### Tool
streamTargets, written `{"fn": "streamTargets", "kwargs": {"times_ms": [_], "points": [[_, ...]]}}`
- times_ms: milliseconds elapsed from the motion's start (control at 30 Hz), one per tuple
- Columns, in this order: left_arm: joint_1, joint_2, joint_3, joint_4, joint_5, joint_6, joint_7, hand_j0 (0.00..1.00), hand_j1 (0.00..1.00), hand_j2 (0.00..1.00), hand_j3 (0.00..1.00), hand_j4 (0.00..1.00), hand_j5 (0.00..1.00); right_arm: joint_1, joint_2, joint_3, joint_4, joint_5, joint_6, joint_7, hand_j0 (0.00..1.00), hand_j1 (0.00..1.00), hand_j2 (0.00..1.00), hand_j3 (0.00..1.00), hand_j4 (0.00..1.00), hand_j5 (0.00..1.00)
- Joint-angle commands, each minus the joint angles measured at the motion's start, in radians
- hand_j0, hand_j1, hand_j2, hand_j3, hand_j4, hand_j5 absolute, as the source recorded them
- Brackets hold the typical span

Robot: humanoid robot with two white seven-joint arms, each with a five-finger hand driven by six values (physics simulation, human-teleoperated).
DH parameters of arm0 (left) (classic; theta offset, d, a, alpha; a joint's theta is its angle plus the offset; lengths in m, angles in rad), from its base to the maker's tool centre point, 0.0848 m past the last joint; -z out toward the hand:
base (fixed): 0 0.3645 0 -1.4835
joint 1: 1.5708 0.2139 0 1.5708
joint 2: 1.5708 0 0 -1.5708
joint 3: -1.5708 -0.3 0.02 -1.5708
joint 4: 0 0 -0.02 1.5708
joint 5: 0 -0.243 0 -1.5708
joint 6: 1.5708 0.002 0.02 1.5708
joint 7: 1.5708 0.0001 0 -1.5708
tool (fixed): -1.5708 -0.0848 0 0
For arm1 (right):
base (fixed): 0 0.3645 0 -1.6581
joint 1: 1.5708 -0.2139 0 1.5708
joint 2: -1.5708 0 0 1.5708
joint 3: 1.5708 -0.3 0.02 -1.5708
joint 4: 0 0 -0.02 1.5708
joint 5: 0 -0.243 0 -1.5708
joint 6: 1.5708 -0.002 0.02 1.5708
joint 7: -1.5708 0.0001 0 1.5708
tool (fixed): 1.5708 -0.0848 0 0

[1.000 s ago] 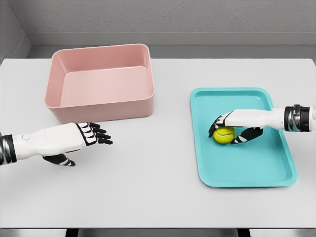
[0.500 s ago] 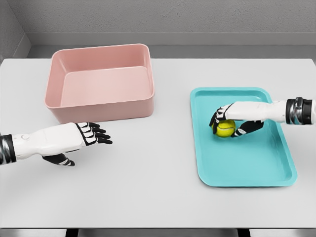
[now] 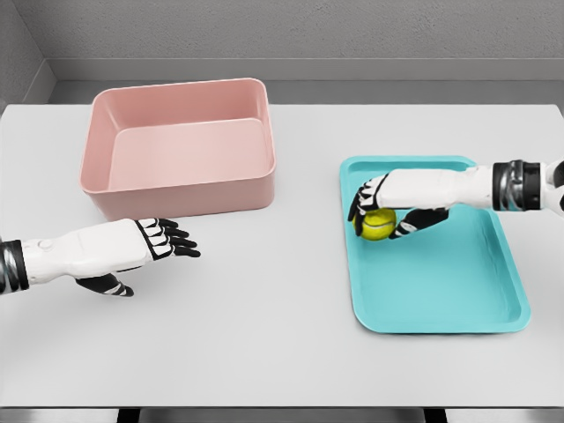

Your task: Put the tennis from the blue tray into the pink basket with both arms

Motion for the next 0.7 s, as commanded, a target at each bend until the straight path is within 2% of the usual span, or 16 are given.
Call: {"fn": "streamTargets", "kwargs": {"times_ms": [0,133,467,667], "points": [[0.000,0.001,0.000,0.000,0.007,0.002,0.001,1.00,1.00,1.00,1.00,1.00,1.00,-0.002,0.022,-0.001,-0.019,-0.007,0.002,0.006,0.53,0.53,0.53,0.53,0.53,0.53],[0.000,0.001,0.000,0.000,0.007,0.002,0.001,1.00,1.00,1.00,1.00,1.00,1.00,-0.011,0.048,-0.001,-0.032,-0.007,0.002,0.007,0.53,0.53,0.53,0.53,0.53,0.53],[0.002,0.001,0.000,0.000,0.007,0.002,0.001,1.00,1.00,1.00,1.00,1.00,1.00,-0.020,0.190,0.000,-0.032,-0.007,0.002,0.029,0.53,0.53,0.53,0.53,0.53,0.53],[0.002,0.003,0.000,0.000,0.007,0.002,0.001,1.00,1.00,1.00,1.00,1.00,1.00,-0.015,0.246,0.003,-0.026,-0.007,0.002,0.029,0.53,0.53,0.53,0.53,0.53,0.53]]}}
